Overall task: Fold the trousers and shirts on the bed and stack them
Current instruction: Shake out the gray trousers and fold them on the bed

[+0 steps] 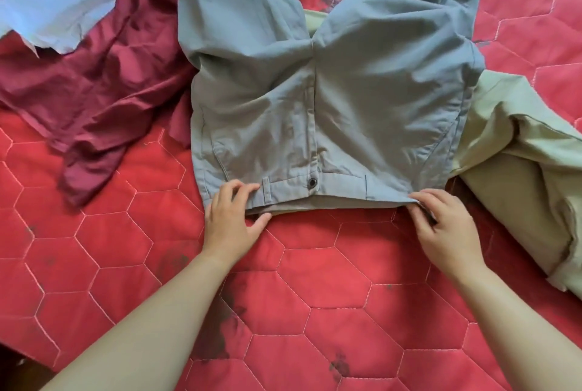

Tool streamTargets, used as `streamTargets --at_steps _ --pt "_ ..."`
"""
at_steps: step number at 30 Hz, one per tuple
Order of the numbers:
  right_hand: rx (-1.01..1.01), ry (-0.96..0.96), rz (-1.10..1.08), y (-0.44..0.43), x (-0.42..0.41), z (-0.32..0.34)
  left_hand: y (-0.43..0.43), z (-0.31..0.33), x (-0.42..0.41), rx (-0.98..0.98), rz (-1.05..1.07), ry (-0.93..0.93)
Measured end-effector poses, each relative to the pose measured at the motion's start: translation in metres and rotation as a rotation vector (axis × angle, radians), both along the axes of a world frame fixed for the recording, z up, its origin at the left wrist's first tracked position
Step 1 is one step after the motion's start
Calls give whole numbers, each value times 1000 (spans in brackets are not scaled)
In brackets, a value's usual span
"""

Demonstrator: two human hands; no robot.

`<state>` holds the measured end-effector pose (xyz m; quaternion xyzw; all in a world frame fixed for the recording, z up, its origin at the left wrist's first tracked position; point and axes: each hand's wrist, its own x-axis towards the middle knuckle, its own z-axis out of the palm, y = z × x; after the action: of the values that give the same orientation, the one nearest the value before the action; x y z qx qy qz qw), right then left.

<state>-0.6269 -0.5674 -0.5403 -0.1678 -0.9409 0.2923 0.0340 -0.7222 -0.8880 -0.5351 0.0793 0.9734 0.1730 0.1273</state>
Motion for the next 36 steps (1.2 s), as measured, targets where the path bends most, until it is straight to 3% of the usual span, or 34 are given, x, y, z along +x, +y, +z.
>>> streamTargets --at_steps 8,15,20,24,36 --pt "26 -8 -42 -3 -1 11 -12 10 -8 -68 -170 67" --pt "14 -43 0 -4 9 15 -24 10 15 -107 -241 17" --pt "159 18 130 -22 5 3 -25 -7 11 -131 -117 143" --pt "90 103 157 -41 -8 -3 -28 -10 4 -98 -116 220" --pt "43 63 92 -1 15 -1 -25 15 25 42 -54 159"
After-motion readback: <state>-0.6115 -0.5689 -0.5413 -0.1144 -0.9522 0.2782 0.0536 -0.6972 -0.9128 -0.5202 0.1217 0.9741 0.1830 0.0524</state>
